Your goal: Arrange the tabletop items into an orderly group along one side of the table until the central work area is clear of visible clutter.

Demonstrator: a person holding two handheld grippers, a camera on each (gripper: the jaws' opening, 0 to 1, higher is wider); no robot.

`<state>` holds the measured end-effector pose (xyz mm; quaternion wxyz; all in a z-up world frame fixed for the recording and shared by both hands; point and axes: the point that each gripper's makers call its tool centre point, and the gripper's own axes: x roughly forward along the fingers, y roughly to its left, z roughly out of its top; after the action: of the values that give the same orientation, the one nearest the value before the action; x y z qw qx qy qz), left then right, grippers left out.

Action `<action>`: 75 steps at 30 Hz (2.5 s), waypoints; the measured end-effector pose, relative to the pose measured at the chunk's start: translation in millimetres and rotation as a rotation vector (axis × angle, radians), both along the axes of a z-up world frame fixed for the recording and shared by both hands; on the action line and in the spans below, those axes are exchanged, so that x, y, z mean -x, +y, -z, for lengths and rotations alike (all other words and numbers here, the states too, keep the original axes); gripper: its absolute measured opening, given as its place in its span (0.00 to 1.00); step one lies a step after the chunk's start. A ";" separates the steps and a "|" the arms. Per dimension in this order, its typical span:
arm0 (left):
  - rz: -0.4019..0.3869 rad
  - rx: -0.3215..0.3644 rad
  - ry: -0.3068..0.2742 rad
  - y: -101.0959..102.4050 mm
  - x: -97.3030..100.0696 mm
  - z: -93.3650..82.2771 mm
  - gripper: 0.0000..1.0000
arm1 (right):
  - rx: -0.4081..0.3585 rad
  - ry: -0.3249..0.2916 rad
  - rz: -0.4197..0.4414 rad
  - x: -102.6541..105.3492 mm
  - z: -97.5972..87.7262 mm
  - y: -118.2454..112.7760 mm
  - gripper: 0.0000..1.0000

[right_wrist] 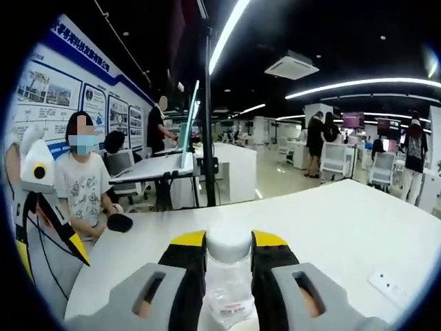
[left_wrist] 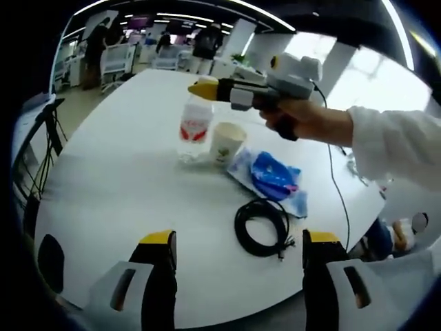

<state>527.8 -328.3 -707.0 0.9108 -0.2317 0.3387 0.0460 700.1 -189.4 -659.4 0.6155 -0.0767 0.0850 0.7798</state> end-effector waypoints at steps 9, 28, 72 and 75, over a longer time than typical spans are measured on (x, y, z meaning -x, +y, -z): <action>-0.011 0.021 0.002 0.4 0.7 2.4 0.72 | 0.001 0.008 0.106 -14.3 -23.2 0.8 0.54; 0.009 -0.013 0.002 -7.7 -3.2 -6.3 0.87 | 0.024 0.051 0.189 -14.8 -50.5 -84.6 0.72; 0.204 0.030 0.170 -64.1 0.1 23.8 0.86 | 0.127 0.301 0.605 22.2 -34.3 -315.6 0.76; 0.215 0.015 0.169 -62.6 0.0 23.8 0.87 | 0.136 0.296 0.619 29.0 -34.2 -320.8 0.76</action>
<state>527.8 -390.9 -730.9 0.8769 -0.1961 0.4375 -0.0350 671.1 -510.2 -625.2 0.7974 0.0260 0.2442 0.5512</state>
